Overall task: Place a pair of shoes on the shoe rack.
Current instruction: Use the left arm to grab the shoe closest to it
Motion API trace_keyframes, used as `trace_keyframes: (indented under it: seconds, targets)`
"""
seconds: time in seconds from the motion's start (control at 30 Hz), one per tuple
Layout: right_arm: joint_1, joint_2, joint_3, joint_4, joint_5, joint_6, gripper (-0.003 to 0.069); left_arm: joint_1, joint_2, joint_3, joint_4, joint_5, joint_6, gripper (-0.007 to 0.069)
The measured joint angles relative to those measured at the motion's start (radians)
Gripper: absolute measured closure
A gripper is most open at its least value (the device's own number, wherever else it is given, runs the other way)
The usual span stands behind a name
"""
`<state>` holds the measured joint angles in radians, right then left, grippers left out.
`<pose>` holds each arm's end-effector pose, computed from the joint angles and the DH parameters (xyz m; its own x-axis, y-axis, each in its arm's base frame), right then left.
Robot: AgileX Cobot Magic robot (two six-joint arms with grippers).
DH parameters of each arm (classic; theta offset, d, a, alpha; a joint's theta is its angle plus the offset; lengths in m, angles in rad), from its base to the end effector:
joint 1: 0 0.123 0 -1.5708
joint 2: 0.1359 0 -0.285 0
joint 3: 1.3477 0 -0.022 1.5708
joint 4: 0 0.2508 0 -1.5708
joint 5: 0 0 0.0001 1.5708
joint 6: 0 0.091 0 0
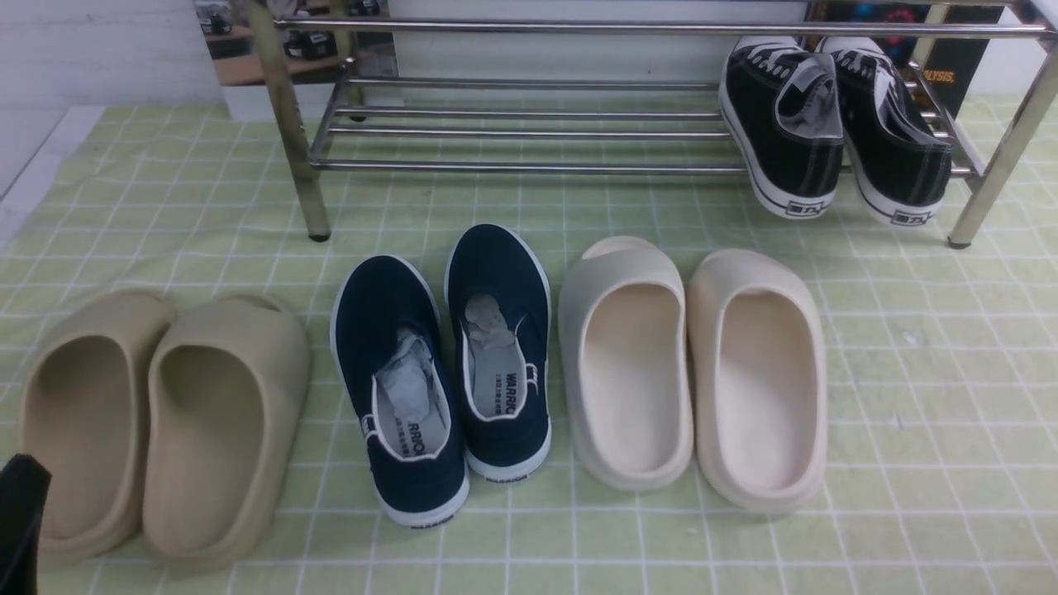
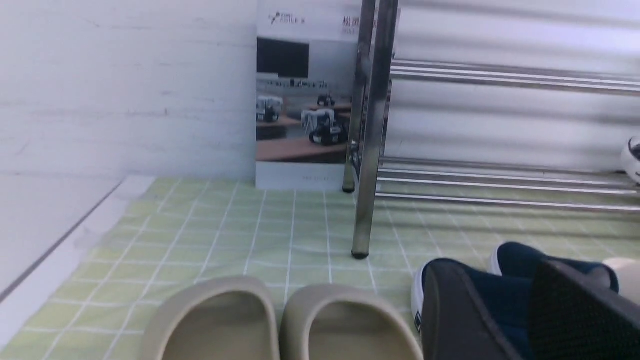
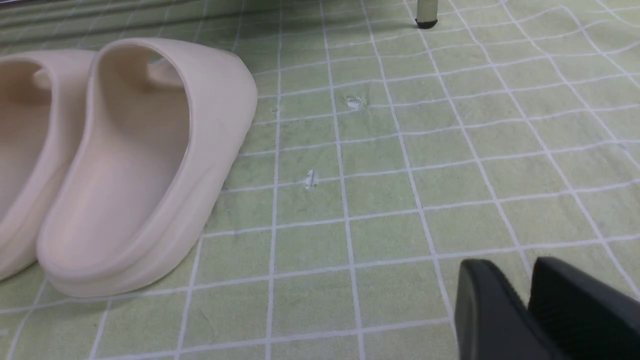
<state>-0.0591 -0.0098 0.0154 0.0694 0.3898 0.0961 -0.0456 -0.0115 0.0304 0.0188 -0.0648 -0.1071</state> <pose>0.0522 -0.0007 0.1736 -0.2927 0.1772 -0.9396 0.0817 0.9837 0.1600 0.0561 -0.0027 0.2094 0.1279 -0.0942 -0.9873 0.0583 0.9945 -0.0873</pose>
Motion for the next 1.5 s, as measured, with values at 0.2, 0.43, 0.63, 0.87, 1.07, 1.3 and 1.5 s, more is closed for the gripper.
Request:
trace_keyframes:
  seconds: [0.2,0.43,0.63,0.87,1.07,1.3,1.5]
  targets:
    - [0.000,0.000,0.000,0.000,0.000,0.000,0.0477,0.000,0.000,0.000,-0.013,-0.092,-0.035,0.0386]
    - [0.000,0.000,0.000,0.000,0.000,0.000,0.0475,0.000,0.000,-0.016,-0.121,-0.344,-0.432,0.0434]
    - [0.000,0.000,0.000,0.000,0.000,0.000,0.0466,0.000,0.057,-0.263,-0.109,-0.075,-0.362,0.0638]
    - [0.000,0.000,0.000,0.000,0.000,0.000,0.0454,0.000,0.400,-0.433,-0.136,0.152,-0.239,0.0638]
    - [0.000,0.000,0.000,0.000,0.000,0.000,0.0447,0.000,0.619,-0.484,-0.221,0.278,-0.299,0.0638]
    - [0.000,0.000,0.000,0.000,0.000,0.000,0.0440,0.000,0.899,-0.748,-0.322,0.805,-0.177,0.0638]
    - [0.000,0.000,0.000,0.000,0.000,0.000,0.0432,0.000,1.130,-0.851,-0.609,0.966,0.113,0.0638]
